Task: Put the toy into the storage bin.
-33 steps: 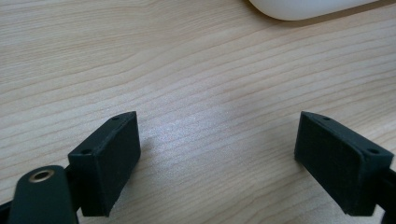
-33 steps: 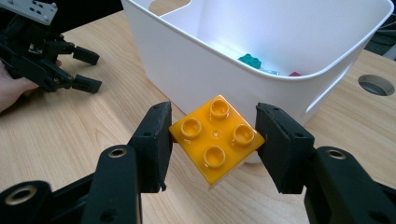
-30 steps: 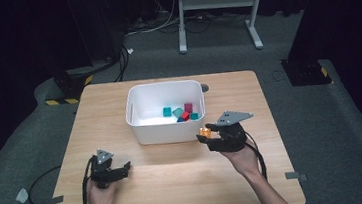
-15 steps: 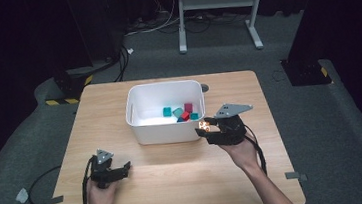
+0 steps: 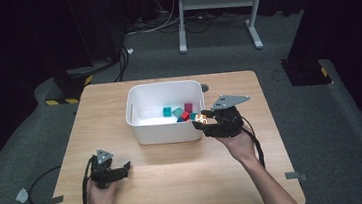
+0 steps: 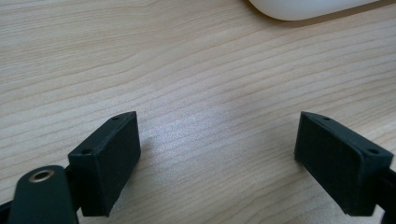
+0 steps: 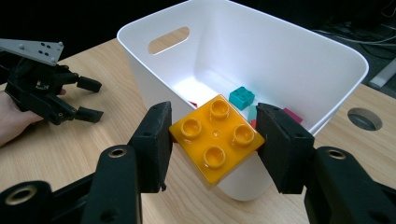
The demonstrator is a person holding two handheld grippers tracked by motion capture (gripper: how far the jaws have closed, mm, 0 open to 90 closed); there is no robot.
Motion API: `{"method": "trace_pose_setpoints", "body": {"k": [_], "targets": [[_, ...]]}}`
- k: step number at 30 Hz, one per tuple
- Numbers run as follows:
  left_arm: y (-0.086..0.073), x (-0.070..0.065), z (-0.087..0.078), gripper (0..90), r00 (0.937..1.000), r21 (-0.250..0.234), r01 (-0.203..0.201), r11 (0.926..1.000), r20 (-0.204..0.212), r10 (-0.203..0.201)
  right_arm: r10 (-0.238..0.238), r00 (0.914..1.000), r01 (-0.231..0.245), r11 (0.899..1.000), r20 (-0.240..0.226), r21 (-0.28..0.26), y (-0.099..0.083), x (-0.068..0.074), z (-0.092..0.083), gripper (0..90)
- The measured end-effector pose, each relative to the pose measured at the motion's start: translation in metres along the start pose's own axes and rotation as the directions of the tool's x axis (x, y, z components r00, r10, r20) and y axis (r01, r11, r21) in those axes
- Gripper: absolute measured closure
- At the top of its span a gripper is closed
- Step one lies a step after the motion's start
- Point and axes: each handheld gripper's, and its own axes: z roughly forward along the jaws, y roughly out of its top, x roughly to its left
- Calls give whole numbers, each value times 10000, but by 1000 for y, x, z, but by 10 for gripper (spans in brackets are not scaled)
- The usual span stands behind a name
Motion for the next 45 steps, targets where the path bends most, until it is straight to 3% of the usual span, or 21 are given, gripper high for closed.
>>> {"method": "trace_pose_setpoints", "body": {"k": [22, 45], "targets": [[0, 0, 0, 145, 10000, -3, 3, 10000, 3, -3, -61, 9999, 61, 10000, 97, 71, 36, -15, 19, 474], [0, 0, 0, 145, 10000, 1, 2, 10000, 5, -2, 175, 9998, -174, 9998, -21, 127, 56, -25, 47, 475]]}}
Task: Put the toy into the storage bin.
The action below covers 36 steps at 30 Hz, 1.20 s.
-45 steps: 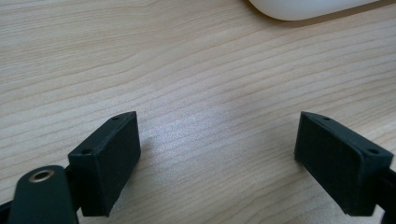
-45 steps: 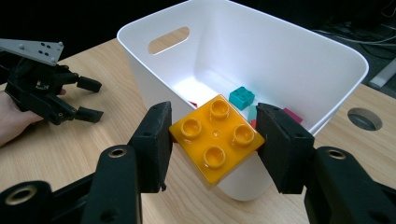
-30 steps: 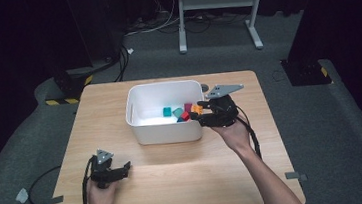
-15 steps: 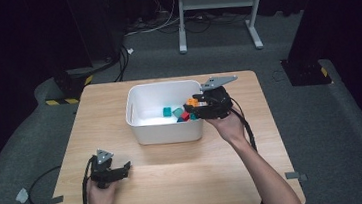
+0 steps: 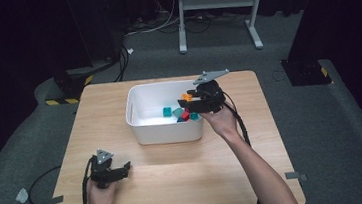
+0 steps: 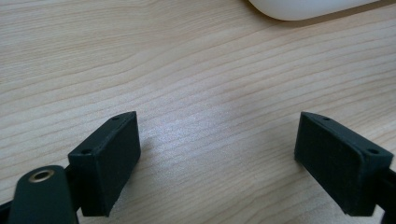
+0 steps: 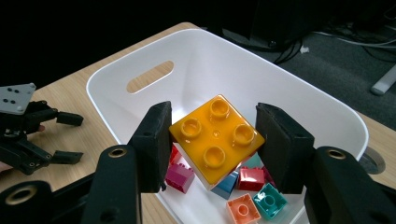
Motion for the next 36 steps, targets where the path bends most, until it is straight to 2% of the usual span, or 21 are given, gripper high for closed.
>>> {"method": "trace_pose_setpoints", "body": {"k": [13, 19, 30, 36], "targets": [[0, 0, 0, 145, 10000, -30, 35, 10000, -3, -35, 137, 9998, -139, 9997, 118, 223, 10, -6, 21, 474], [0, 0, 0, 145, 10000, -20, 35, 10000, 1, -35, 404, 9990, -412, 9983, 211, 400, 10, -12, 32, 474], [0, 0, 0, 145, 10000, -51, 53, 10000, -2, -53, 370, 9984, -397, 9970, 419, 666, 17, -15, 52, 472], [0, 0, 0, 145, 10000, -44, 53, 10000, 3, -53, 383, 9977, -438, 9940, 560, 999, 17, -17, 66, 469]]}}
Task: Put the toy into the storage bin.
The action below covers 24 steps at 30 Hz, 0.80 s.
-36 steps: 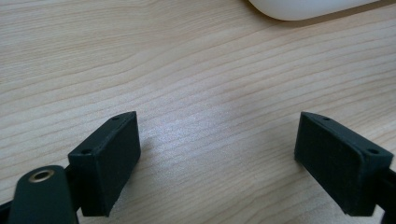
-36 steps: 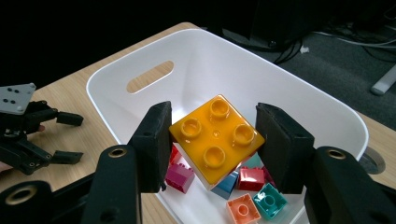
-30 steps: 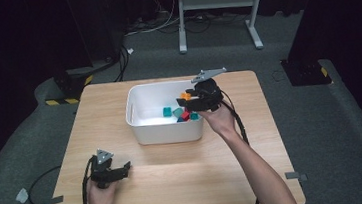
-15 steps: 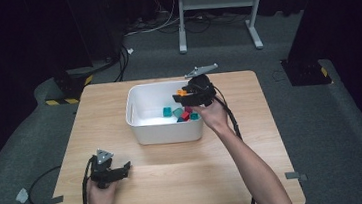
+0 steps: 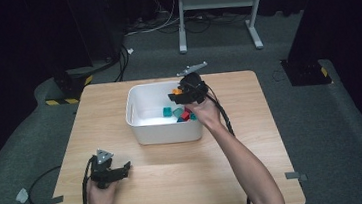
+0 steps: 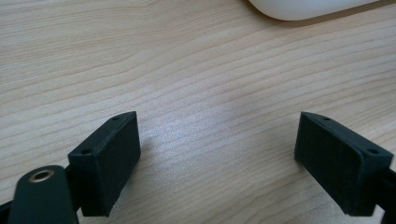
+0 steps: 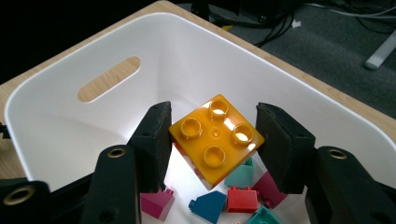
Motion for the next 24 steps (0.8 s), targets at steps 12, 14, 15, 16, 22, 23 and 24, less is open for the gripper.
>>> {"method": "trace_pose_setpoints", "body": {"k": [12, 14, 15, 16, 22, 23, 24], "targets": [[0, 0, 0, 145, 10000, 4, 4, 10000, -1, -4, 103, 9996, -108, 9998, 267, 194, -3, -5, 6, 376], [0, 0, 0, 145, 10000, 2, 5, 10000, 0, -5, 102, 9996, -107, 9998, 278, 193, -4, -5, 5, 373], [0, 0, 0, 145, 10000, 2, 4, 10000, -1, -4, 147, 9995, -152, 9998, 274, 150, -4, -6, 4, 372], [0, 0, 0, 145, 10000, 2, 4, 10000, -1, -4, 125, 9996, -128, 9998, 246, 126, -5, -6, 3, 373], [0, 0, 0, 145, 10000, 18, -22, 10000, -3, 22, 56, 9998, -56, 10000, 214, 0, -6, -6, -3, 375], [0, 0, 0, 145, 10000, 19, -26, 10000, -3, 26, 61, 9998, -60, 10000, 180, -48, -7, -6, -4, 375], [0, 0, 0, 145, 10000, 19, -26, 10000, -3, 26, 61, 9999, -60, 9999, 153, -96, -8, -7, -6, 376]]}}
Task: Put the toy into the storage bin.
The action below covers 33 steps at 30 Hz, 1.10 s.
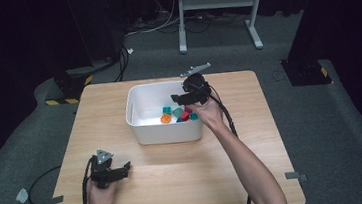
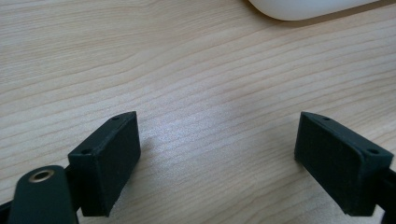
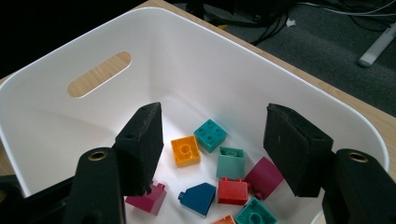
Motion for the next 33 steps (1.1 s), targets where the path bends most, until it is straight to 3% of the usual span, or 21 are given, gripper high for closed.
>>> {"method": "trace_pose_setpoints", "body": {"k": [33], "targets": [[0, 0, 0, 144, 10000, 26, -42, 10000, -11, 42, 158, 9997, -174, 9947, -165, -1017, -36, -4, -59, 397]]}}
